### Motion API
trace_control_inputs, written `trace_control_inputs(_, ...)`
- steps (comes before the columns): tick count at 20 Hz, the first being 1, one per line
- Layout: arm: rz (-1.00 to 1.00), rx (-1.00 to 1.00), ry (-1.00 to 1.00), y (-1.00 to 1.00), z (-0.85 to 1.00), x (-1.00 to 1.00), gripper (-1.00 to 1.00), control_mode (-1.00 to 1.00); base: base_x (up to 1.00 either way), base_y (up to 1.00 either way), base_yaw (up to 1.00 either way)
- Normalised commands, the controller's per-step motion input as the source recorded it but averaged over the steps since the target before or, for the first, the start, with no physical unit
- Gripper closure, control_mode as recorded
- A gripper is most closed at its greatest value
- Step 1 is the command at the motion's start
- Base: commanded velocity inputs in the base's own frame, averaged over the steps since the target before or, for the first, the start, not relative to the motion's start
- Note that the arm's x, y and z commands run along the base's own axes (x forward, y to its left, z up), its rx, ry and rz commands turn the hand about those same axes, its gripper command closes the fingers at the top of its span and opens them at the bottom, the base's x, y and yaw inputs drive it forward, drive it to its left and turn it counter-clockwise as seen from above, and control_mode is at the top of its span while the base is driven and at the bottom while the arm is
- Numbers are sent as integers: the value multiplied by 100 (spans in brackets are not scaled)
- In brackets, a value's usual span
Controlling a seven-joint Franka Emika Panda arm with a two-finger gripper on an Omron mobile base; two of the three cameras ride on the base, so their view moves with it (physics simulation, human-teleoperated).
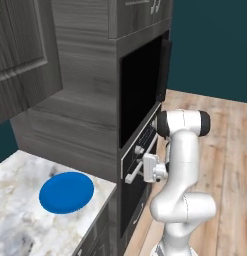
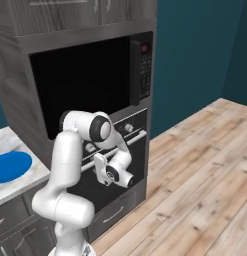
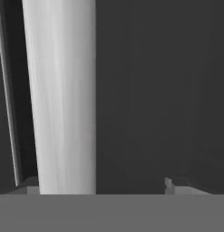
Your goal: Take the baked cake out of the oven and place it on the plate for cooling. Then close the oven door.
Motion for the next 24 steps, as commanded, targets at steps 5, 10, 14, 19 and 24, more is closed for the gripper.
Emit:
trace_control_inputs(5,-7,-6,6,36,-27,24,100,-100,0,0,0)
trace_control_inputs(10,-14,-17,21,-4,-18,14,100,-100,0,0,0)
trace_control_inputs(14,-14,-21,37,-50,-17,3,100,-100,0,0,0)
trace_control_inputs(19,-11,-18,39,-91,-23,0,100,-100,0,0,0)
trace_control_inputs(24,-9,-14,37,-100,-34,0,100,-100,0,0,0)
